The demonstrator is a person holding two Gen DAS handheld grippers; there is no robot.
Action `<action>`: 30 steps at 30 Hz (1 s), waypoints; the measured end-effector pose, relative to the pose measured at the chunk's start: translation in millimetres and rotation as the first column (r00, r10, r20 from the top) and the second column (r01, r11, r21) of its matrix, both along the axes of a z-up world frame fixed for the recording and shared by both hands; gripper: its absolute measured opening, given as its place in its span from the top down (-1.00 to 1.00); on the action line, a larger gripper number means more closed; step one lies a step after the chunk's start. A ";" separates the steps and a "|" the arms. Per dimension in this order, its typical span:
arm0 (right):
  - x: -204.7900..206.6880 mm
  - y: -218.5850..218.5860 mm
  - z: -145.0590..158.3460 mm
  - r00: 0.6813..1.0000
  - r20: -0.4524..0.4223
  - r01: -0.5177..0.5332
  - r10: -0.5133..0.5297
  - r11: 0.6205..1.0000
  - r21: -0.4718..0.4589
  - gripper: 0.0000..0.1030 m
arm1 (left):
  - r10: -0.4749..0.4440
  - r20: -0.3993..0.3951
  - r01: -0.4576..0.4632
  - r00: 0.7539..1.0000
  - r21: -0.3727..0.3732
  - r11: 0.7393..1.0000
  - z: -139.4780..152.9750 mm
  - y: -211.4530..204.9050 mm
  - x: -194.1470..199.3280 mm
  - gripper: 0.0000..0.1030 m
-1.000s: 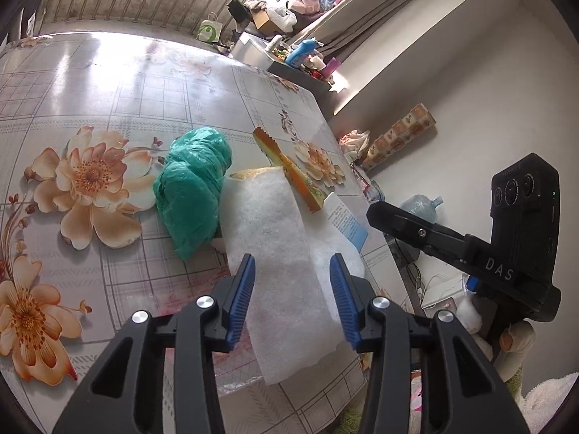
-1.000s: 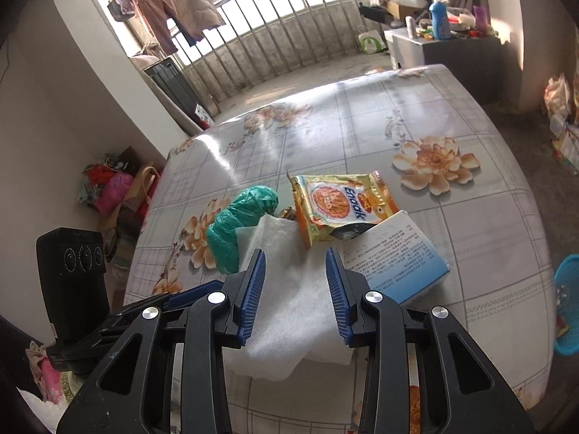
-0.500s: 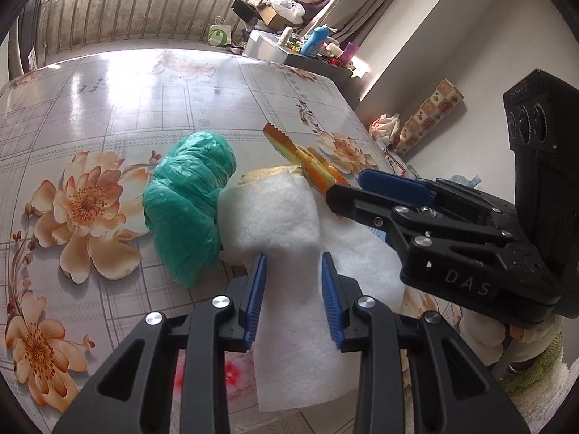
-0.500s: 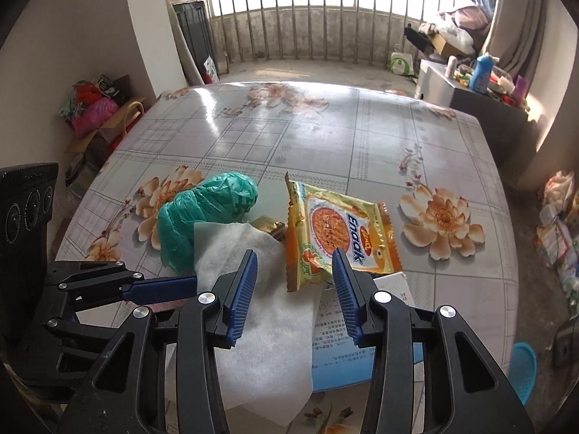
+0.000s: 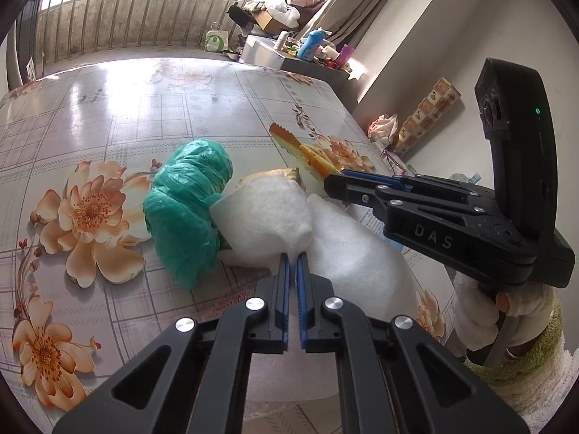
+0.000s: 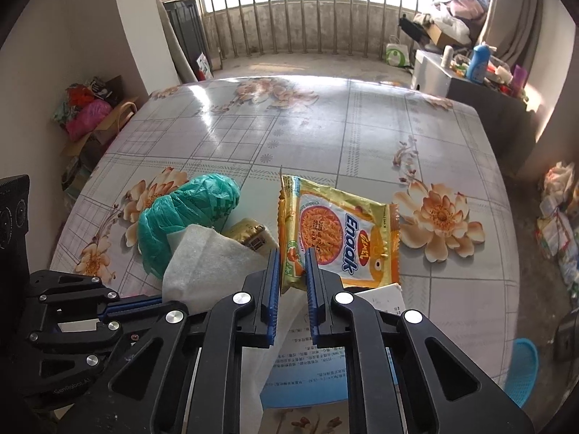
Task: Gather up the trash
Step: 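Grasp the white tissue with the left gripper while the right lifts the snack bag, then carry the tissue and snack bag over the blue basket with both grippers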
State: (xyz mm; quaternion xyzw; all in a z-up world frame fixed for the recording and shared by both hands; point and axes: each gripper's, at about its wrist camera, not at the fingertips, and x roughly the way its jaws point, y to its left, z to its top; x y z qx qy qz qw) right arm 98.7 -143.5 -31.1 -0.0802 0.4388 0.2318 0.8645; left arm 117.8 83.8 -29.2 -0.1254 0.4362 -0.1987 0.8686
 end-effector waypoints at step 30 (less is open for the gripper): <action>-62.1 -169.6 105.1 0.929 0.162 0.210 -0.334 0.833 0.511 0.88 | -0.126 0.378 0.150 0.917 -0.035 0.988 144.3 -47.8 0.2 0.96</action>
